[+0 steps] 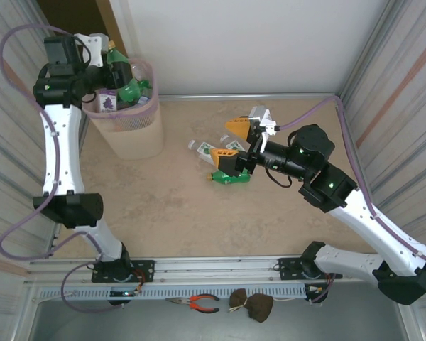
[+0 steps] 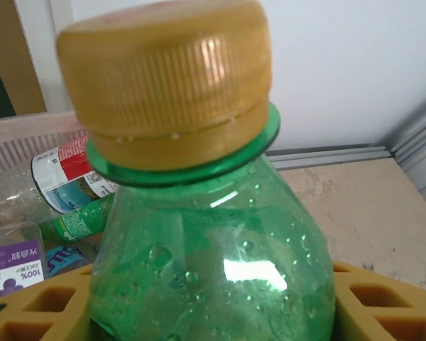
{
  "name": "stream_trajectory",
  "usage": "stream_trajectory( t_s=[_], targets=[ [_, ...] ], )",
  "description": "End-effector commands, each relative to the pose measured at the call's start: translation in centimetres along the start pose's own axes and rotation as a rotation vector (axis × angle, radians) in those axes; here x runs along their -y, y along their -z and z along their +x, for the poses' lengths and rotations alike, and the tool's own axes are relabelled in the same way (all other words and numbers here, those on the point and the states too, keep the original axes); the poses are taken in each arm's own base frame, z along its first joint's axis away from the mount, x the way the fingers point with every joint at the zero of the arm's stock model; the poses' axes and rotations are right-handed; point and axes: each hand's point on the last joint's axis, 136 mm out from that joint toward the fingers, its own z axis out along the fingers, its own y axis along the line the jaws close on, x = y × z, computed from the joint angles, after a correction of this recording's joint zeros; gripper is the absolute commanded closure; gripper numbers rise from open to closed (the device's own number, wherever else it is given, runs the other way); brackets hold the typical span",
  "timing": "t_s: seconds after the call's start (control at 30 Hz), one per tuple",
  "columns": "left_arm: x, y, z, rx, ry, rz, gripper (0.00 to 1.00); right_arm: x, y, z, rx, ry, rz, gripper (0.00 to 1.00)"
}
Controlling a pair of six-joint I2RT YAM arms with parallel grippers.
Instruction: Put the plastic bottles in the bin
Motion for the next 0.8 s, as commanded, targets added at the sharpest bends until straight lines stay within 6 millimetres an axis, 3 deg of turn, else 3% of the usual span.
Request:
stream_trajectory(
  t_s=[0.0,0.27,0.43,0.77],
  targets=[
    [-0.2,-1.2,0.2,-0.033,-0.007,0.038,0.55,-0.1,0.2,-0.8,0.014,0.025,0.006,0.11],
    [-1.9,-5.7,4.5,-0.204,0.067,0.075,0.55,0.0,0.3,-0.6,0.005,0.023,0.011,0.11],
    [-2.8,-7.1,7.8,-0.317,0.091,0.073,0.55,0.0,0.0,-0.3,-0.010,0.019,0.005,0.11],
    [-2.2,-9.5,14.5,-0.555,0.157,0.169,0.53,0.1,-0.2,0.0,-0.016,0.014,0.003,0.11]
  ],
)
